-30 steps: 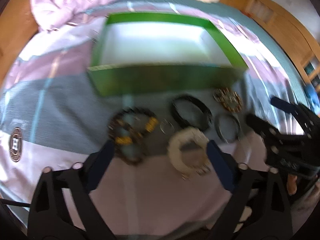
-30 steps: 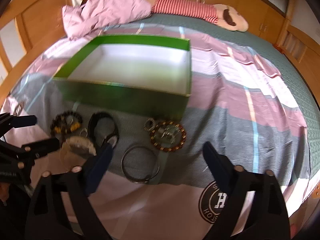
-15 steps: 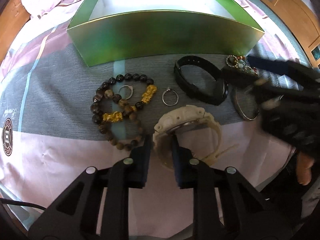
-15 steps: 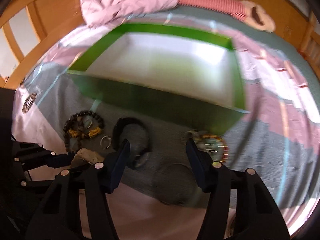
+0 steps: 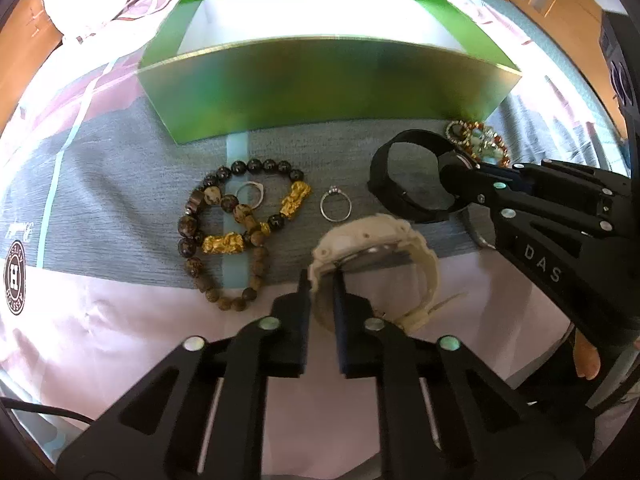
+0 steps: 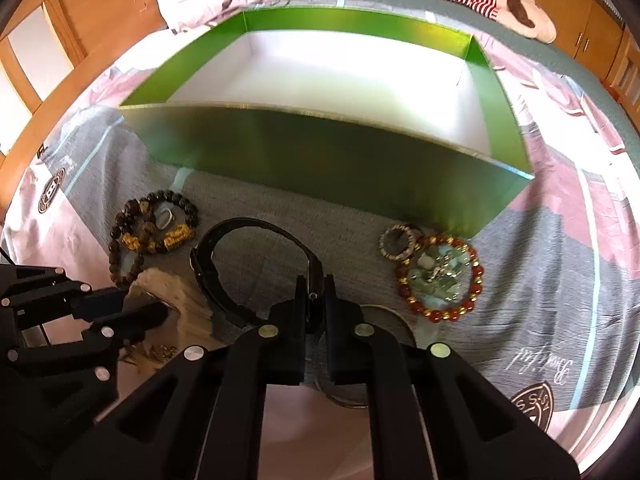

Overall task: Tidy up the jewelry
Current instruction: 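Grasp the white watch with the left tool while the right tool grasps the black watch, then carry both watches into the green box and open both tools, then grasp the brown wooden bead bracelet with the left tool while the right tool reaches the jade pendant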

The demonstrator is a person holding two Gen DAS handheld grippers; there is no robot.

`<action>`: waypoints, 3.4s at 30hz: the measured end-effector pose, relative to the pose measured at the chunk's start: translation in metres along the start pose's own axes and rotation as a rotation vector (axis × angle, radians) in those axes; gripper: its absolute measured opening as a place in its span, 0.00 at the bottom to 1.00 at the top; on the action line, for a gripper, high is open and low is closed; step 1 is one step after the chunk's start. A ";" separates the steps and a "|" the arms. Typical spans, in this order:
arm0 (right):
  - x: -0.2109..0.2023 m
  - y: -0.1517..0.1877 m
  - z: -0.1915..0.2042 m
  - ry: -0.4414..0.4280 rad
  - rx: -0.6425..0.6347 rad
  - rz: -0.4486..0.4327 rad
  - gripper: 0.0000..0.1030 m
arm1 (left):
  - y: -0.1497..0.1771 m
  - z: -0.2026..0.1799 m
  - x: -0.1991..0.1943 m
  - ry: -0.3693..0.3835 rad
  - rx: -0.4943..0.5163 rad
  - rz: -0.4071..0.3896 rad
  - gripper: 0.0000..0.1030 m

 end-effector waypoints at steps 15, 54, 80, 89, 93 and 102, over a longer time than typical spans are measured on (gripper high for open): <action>-0.033 -0.015 -0.014 0.018 0.024 -0.129 0.08 | -0.016 -0.004 -0.044 0.011 0.030 -0.153 0.10; -0.037 0.008 -0.081 0.036 0.219 0.042 0.72 | -0.069 0.055 -0.031 -0.048 -0.034 -0.167 0.67; -0.027 -0.002 -0.072 0.015 0.305 -0.010 0.66 | -0.033 0.027 0.002 0.103 0.033 -0.024 0.22; -0.001 0.006 -0.100 0.164 0.317 0.028 0.66 | -0.037 0.045 -0.004 0.035 -0.030 -0.047 0.50; 0.012 0.008 -0.089 0.198 0.196 0.037 0.44 | -0.036 0.058 0.000 -0.008 -0.046 -0.031 0.61; -0.013 -0.011 -0.056 0.064 0.091 -0.106 0.01 | -0.037 0.062 0.000 -0.030 -0.050 -0.039 0.62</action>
Point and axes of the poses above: each gripper's, at about its wrist camera, not at the fingertips, and x roughly the way its jaws point, z to its left, y to its underside, the point moved 9 cm from there along x, roughly the way its jaws point, and after that the axes turned 7 degrees about -z, right-handed, at the moved point
